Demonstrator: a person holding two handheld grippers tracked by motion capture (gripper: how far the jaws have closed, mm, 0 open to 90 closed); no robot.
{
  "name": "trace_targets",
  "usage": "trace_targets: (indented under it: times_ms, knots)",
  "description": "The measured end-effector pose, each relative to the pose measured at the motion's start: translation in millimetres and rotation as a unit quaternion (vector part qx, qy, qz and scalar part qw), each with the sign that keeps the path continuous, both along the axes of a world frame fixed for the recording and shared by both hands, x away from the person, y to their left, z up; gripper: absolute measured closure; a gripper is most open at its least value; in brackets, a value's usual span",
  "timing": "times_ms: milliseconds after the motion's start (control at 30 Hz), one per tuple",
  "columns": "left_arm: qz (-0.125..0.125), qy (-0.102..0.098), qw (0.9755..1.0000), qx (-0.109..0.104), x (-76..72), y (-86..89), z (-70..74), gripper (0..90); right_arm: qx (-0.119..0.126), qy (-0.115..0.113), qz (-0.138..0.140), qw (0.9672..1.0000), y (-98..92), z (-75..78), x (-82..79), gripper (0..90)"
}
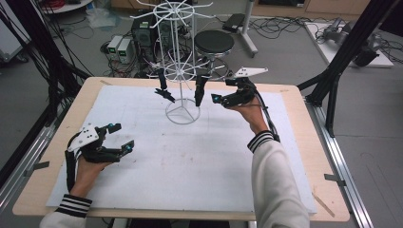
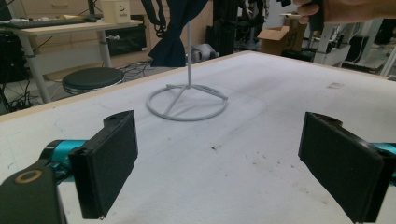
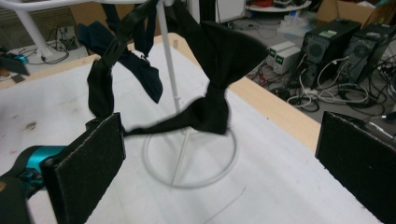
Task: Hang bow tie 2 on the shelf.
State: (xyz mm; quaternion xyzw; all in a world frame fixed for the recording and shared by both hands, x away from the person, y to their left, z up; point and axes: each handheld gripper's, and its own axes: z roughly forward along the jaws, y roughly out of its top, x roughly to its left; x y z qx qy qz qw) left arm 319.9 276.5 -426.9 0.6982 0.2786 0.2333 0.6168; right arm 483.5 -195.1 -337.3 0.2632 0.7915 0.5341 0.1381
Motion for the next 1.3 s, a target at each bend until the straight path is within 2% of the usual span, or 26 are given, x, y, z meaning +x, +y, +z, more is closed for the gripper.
trace_targets:
  times_ms: [67,267,300,367,433,500,533,600,700,867,1033,1300]
  knots:
    - [-0.001,0.002,1.0000,-0.001,0.6,0.7,0.0,12.3,-0.014,0.006,-0.001,0.9999,-2.6,5.0,-6.0,0.7]
    - [0.002,-0.001,1.0000,-0.009,0.3,1.5,2.0,12.3,-0.028,-0.026,-0.017,0.9991,-9.8,29.3,-27.9,0.7]
    - [0.001,-0.001,1.0000,-0.008,-0.1,1.5,2.3,12.3,-0.023,-0.031,-0.018,0.9991,-11.8,32.7,-31.9,0.7]
    - [0.001,-0.003,1.0000,-0.008,-0.6,1.3,2.9,12.3,-0.010,-0.054,-0.038,0.9978,-17.5,36.6,-43.6,0.7]
    - [0.000,-0.004,1.0000,-0.008,-1.3,1.1,3.5,12.3,-0.015,-0.052,-0.043,0.9976,-23.0,40.1,-52.4,0.8]
    - [0.001,-0.004,0.9999,-0.012,-2.0,0.8,3.7,12.3,0.001,-0.078,-0.059,0.9952,-29.2,41.1,-65.2,0.8]
    - [0.000,-0.003,0.9999,-0.012,-2.4,0.9,3.9,12.3,0.004,-0.077,-0.063,0.9951,-32.6,41.3,-70.7,0.8]
    - [0.000,-0.003,0.9999,-0.012,-3.4,0.7,4.0,12.3,0.018,-0.079,-0.076,0.9938,-39.7,39.0,-81.7,0.8]
    - [0.001,-0.003,0.9999,-0.012,-5.4,1.1,3.8,12.3,0.039,-0.083,-0.081,0.9925,-50.1,33.6,-96.5,0.9]
    - [0.007,-0.006,0.9999,-0.012,-10.2,1.4,3.4,12.3,0.063,-0.103,-0.109,0.9867,-67.7,22.9,-119.8,0.9]
    - [0.014,-0.011,0.9998,-0.006,-15.3,2.4,1.6,12.3,0.074,-0.121,-0.130,0.9812,-82.0,4.7,-140.4,0.9]
    - [0.034,-0.019,0.9992,-0.005,-25.6,8.2,-4.3,12.3,0.081,-0.141,-0.161,0.9734,-91.4,-26.0,-169.6,0.8]
